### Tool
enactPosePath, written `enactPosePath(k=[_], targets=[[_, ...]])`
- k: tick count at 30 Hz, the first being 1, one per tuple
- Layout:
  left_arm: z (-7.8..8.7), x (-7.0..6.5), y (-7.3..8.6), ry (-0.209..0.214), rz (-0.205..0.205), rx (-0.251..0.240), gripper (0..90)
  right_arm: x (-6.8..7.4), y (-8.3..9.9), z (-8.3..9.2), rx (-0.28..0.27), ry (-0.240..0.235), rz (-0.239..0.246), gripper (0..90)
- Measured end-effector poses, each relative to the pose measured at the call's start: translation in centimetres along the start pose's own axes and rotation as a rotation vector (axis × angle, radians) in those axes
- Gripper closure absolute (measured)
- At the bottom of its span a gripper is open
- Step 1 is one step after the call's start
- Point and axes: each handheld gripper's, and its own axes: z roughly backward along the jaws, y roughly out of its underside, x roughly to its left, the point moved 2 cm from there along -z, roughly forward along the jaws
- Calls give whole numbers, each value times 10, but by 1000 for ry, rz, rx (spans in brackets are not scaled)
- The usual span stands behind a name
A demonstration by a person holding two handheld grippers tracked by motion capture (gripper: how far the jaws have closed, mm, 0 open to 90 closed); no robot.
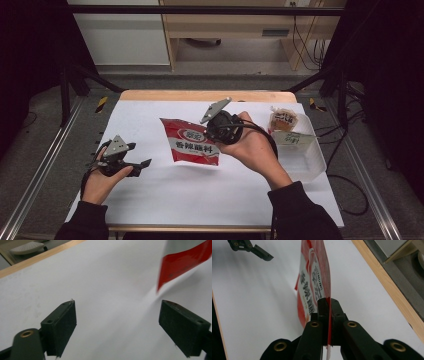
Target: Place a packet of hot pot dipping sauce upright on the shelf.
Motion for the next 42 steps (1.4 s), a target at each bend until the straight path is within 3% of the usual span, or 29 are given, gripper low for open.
enactPosePath(k=[5, 14, 30, 42], targets=[[-1, 4, 5, -28, 26, 0, 78, -4, 11, 13, 1, 18, -11, 899], [-5, 6, 11, -59, 20, 25, 60, -17, 33, 41, -19, 63, -66, 899], [-4, 6, 13, -64, 27, 27, 58, -38, 67, 103, -71, 148, -141, 898], [-4, 6, 14, -66, 31, 29, 58, -51, 93, 134, -53, 211, -185, 898]])
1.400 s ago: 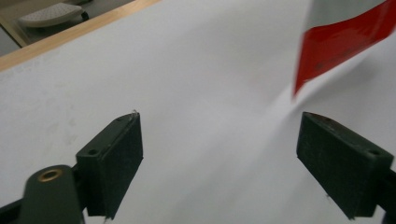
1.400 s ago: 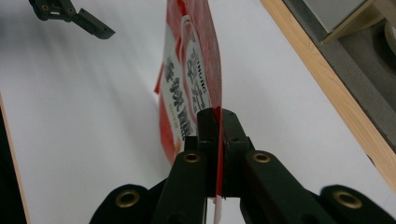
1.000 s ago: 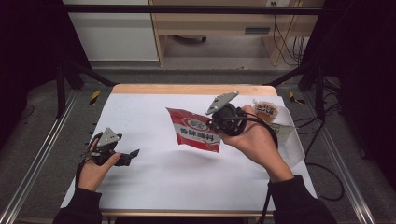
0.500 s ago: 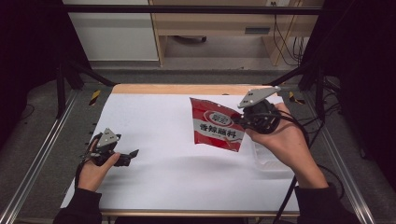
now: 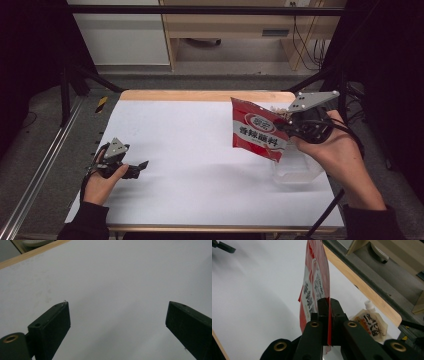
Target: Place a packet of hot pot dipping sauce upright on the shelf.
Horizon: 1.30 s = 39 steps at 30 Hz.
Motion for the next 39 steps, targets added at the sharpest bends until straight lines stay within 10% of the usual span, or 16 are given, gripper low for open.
enactPosePath(k=[39], targets=[[2, 2, 1, -3, 10, -3, 58, -46, 59, 25, 45, 83, -114, 899]])
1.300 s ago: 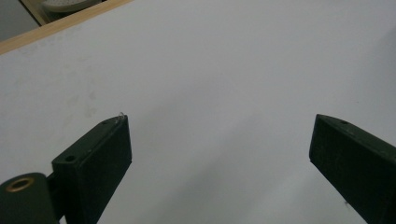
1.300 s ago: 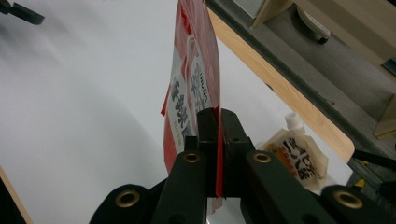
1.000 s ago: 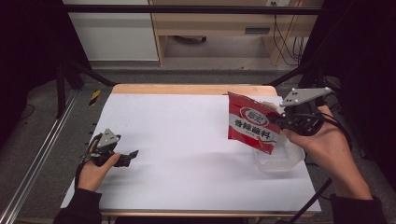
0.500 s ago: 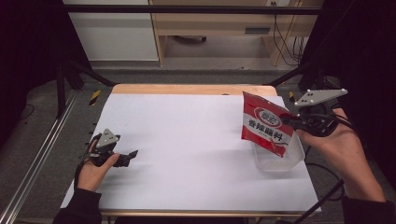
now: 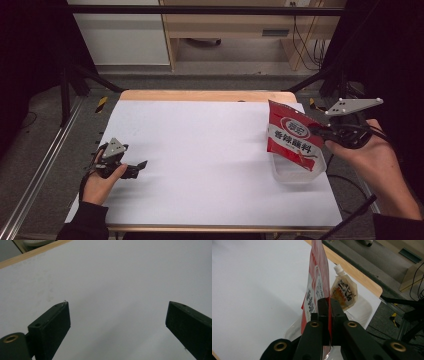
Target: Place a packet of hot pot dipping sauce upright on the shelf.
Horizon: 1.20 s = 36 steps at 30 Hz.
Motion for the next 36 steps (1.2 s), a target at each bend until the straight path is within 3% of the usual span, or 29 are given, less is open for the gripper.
enactPosePath(k=[16, 36], targets=[[0, 0, 0, 2, 0, 1, 58, -13, 4, 8, -4, 39, -12, 898], [0, 0, 0, 3, -2, 4, 58, -15, 20, -22, 16, 14, -56, 898]])
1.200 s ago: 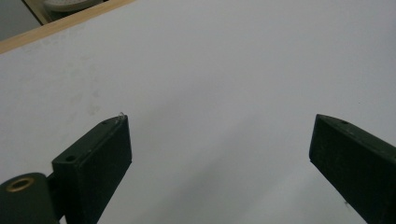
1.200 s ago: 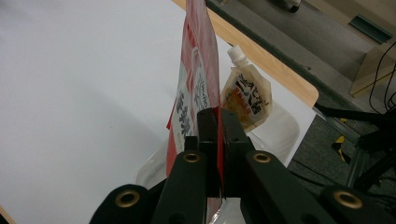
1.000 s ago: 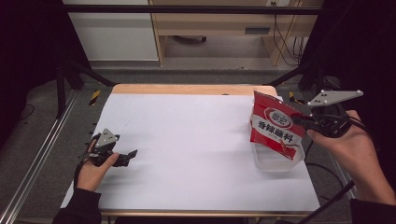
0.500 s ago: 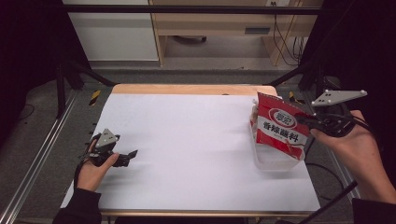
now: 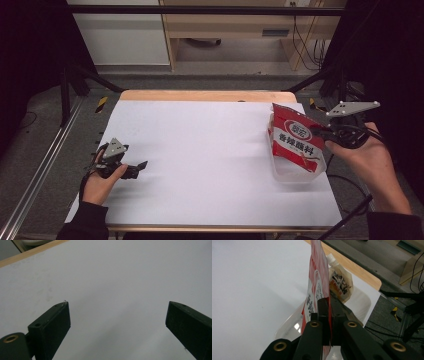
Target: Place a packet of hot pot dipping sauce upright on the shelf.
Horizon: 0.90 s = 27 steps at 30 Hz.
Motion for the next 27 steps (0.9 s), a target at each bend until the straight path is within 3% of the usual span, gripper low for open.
enactPosePath(k=[15, 27], targets=[[0, 0, 0, -1, 2, 3, 59, -7, 20, -6, 22, -14, -39, 896], [0, 0, 0, -2, 3, 5, 58, -13, 39, -2, 90, -14, -56, 894]])
